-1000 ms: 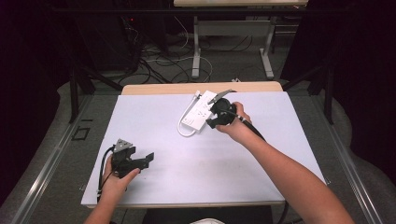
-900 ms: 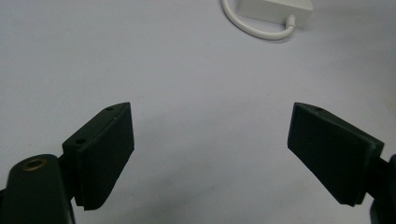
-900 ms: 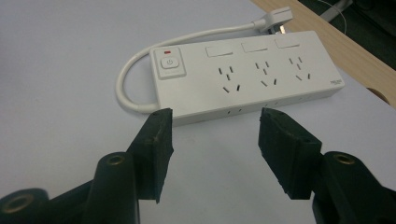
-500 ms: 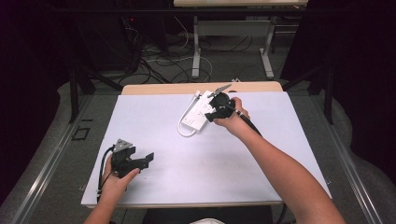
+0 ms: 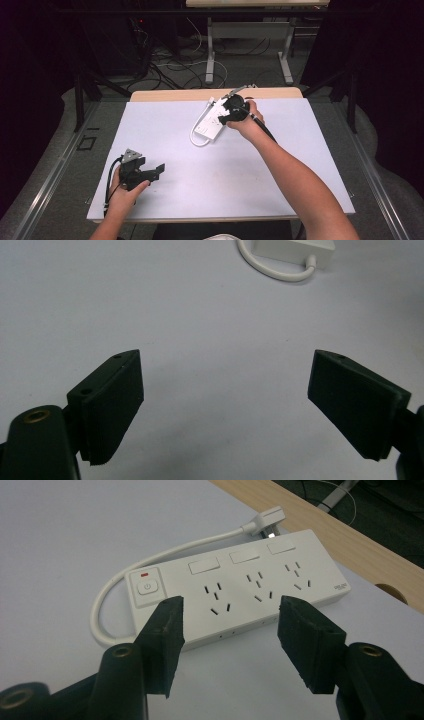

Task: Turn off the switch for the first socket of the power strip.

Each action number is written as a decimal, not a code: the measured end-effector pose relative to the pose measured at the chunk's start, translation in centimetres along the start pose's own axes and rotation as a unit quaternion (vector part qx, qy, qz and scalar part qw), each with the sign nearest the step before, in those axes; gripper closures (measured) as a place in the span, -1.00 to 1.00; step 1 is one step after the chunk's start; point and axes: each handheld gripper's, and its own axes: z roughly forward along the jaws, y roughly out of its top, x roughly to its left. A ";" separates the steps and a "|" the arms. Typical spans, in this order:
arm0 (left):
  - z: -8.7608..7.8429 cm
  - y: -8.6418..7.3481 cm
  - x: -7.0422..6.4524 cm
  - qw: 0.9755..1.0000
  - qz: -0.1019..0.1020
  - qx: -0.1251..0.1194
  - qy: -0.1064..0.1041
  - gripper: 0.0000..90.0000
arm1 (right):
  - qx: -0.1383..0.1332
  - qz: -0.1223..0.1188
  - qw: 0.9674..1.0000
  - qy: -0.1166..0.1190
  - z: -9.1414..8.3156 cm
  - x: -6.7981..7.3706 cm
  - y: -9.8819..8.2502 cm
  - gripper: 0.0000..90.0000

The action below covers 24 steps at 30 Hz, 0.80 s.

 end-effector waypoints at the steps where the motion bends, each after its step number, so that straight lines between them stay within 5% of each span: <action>1: 0.0 0.0 0.0 1.000 0.000 -0.001 0.000 -0.67 | -0.004 0.004 1.000 0.005 0.1 0.0 0.1 -0.03; 14: -0.1 -0.1 0.0 1.000 -0.001 -0.005 0.003 -0.67 | -0.011 0.033 0.999 0.000 1.3 0.3 0.8 0.06; 24: -0.4 -0.4 0.2 1.000 -0.006 -0.007 0.008 -0.67 | -0.013 0.031 0.999 -0.005 2.2 0.0 1.2 0.16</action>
